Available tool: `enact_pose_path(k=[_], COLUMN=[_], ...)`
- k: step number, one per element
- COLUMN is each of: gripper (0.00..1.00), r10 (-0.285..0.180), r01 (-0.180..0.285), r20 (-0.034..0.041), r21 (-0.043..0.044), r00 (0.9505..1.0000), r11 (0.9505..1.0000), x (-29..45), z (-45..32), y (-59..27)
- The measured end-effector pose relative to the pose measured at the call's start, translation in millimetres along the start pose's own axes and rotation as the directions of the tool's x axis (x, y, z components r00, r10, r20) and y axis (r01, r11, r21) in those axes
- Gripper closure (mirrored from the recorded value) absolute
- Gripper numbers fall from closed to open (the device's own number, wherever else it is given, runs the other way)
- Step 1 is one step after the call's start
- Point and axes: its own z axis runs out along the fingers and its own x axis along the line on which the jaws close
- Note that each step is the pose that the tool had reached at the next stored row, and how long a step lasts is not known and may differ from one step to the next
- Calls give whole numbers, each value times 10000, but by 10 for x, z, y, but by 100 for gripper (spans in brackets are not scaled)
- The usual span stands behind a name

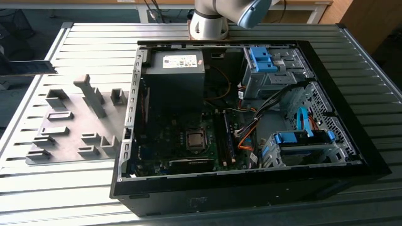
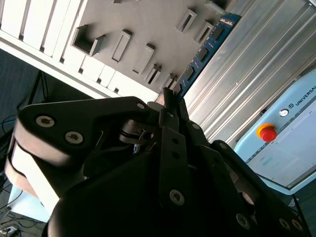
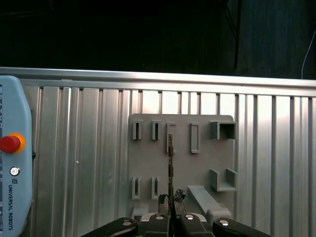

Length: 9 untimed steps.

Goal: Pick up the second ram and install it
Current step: 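Pick up the second ram and move it above second insertion slot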

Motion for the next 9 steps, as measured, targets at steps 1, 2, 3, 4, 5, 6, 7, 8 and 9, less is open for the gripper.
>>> enact_pose_path(k=[1,2,3,4,5,6,7,8,9], gripper=[86,86,86,86,86,86,86,86,86], r10=[0,0,0,0,0,0,0,0,0], r01=[0,0,0,0,0,0,0,0,0], r20=[0,0,0,0,0,1,0,0,0], r21=[0,0,0,0,0,0,0,0,0], r00=[10000,10000,10000,10000,10000,10000,10000,10000,10000], r11=[10000,10000,10000,10000,10000,10000,10000,10000,10000], x=[0,0,1,1,1,1,1,1,2], z=[0,-1,-1,-1,-1,-1,-2,-2,-3], y=[-9,-18,-29,-38,-49,-59,-71,-82,-92])
